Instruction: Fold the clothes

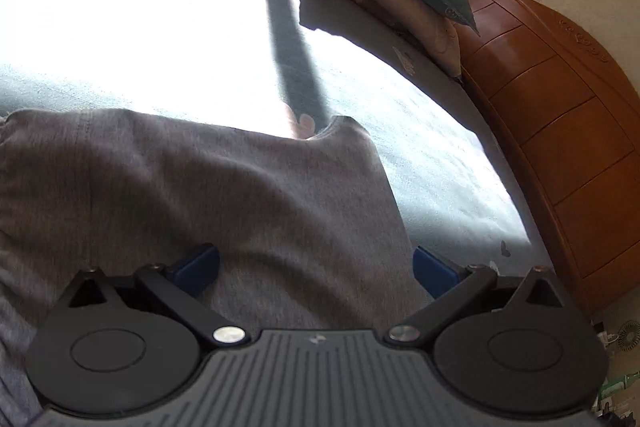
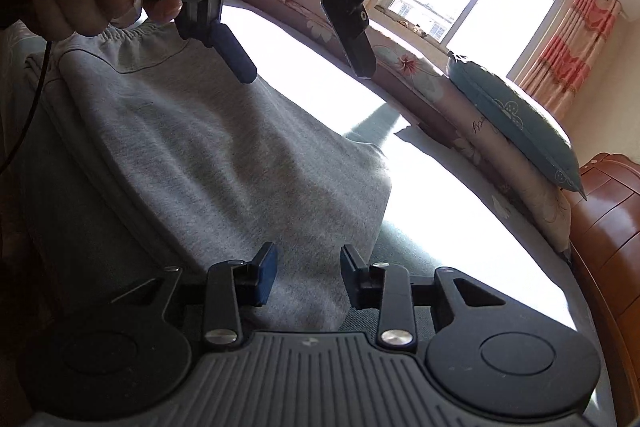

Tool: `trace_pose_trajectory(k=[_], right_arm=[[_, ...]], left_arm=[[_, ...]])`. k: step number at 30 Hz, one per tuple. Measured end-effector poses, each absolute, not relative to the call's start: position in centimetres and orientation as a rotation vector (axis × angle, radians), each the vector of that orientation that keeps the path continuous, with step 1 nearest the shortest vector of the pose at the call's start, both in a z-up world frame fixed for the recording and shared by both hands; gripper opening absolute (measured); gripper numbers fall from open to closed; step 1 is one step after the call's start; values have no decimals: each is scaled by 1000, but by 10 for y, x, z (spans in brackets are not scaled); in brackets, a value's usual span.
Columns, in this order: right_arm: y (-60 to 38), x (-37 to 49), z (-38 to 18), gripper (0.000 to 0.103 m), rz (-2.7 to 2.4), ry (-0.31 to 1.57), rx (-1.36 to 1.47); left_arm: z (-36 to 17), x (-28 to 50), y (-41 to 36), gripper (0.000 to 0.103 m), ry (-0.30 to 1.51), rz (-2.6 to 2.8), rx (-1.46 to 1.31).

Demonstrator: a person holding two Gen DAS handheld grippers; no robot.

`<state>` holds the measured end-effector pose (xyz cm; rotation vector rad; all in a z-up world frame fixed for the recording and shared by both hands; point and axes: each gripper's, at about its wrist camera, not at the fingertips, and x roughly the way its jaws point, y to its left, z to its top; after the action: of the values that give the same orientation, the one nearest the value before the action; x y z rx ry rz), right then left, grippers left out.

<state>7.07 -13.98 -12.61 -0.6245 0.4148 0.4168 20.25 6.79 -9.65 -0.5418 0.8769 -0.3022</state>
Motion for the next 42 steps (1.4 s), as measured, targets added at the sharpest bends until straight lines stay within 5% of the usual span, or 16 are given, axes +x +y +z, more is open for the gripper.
trace_pose_trajectory(k=[11,14,16,29,42], right_arm=[[-157,80,-120,49,404,462,-443],[-164,84,-106,40,447,476,-405],[-172,91,-91,22,476,494,-360],[-117,205,-7,22,791,652,-195],[8,289,-93,21,848,921,-265]], left_arm=[[-76,135,76,102,779,-349,-419],[-75,134,56,102,799,-395,-341],[-83,137,44,102,859,-387,-300],[-74,119,44,102,867,-345,-303],[-82,115,51,102,847,-372,-331]])
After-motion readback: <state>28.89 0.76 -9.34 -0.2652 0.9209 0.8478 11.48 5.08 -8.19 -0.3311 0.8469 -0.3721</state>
